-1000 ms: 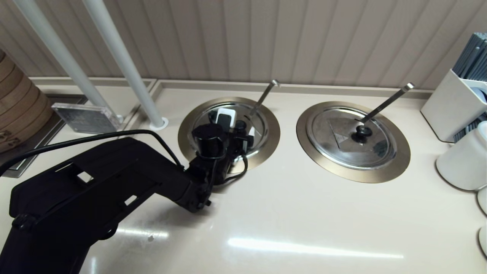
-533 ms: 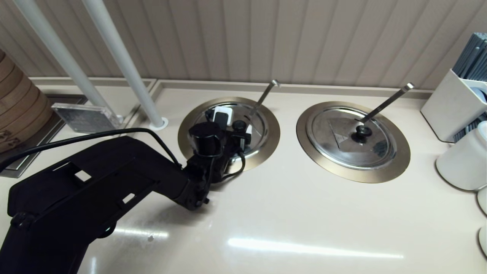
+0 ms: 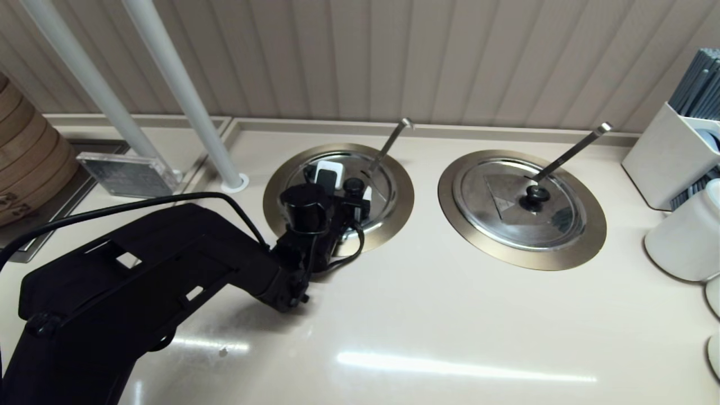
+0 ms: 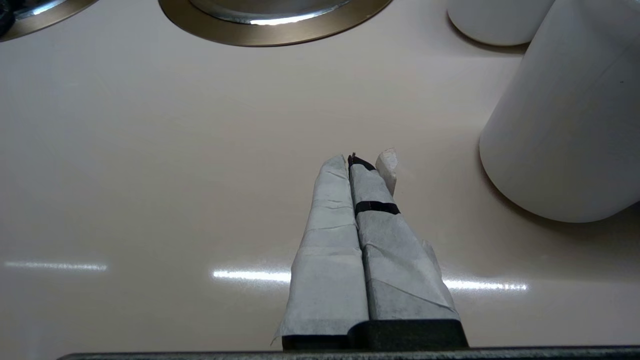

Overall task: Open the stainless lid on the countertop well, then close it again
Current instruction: Open the lid

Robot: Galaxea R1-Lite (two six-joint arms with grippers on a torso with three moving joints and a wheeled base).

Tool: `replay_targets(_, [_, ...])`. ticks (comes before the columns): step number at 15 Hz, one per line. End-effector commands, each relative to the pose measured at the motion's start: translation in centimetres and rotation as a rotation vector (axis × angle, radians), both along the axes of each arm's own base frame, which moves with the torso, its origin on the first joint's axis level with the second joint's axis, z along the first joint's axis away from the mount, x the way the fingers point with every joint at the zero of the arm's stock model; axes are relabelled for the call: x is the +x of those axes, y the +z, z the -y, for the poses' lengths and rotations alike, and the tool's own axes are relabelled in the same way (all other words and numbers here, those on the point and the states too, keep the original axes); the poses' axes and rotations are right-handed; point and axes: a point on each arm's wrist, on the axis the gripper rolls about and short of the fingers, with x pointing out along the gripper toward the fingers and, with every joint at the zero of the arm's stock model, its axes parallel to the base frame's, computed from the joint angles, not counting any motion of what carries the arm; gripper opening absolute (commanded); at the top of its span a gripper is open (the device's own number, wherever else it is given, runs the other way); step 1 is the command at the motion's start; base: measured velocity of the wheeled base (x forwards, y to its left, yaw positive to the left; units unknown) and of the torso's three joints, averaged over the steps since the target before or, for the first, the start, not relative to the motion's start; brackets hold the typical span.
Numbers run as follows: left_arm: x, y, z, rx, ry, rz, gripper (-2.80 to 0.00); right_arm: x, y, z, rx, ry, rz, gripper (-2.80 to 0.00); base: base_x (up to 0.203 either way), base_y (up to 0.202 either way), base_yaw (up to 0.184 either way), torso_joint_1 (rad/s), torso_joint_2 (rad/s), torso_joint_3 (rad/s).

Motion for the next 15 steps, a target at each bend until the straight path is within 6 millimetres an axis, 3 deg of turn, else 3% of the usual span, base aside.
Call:
replay_targets(1, [0.2, -0.1, -0.2, 0.004, 0.009, 0.001, 0.0, 0.0, -0.1, 0.0, 0.0, 0.0, -0.004, -2.8, 0.0, 0.0, 0.0, 0.0, 0.0, 0.0])
replay_targets(15, [0.7, 1.2, -1.4, -0.009, 0.036, 0.036, 0.0, 0.0, -0.1, 0.0, 0.0, 0.0, -0.004, -2.8, 0.0, 0.0, 0.0, 0.0, 0.0, 0.0])
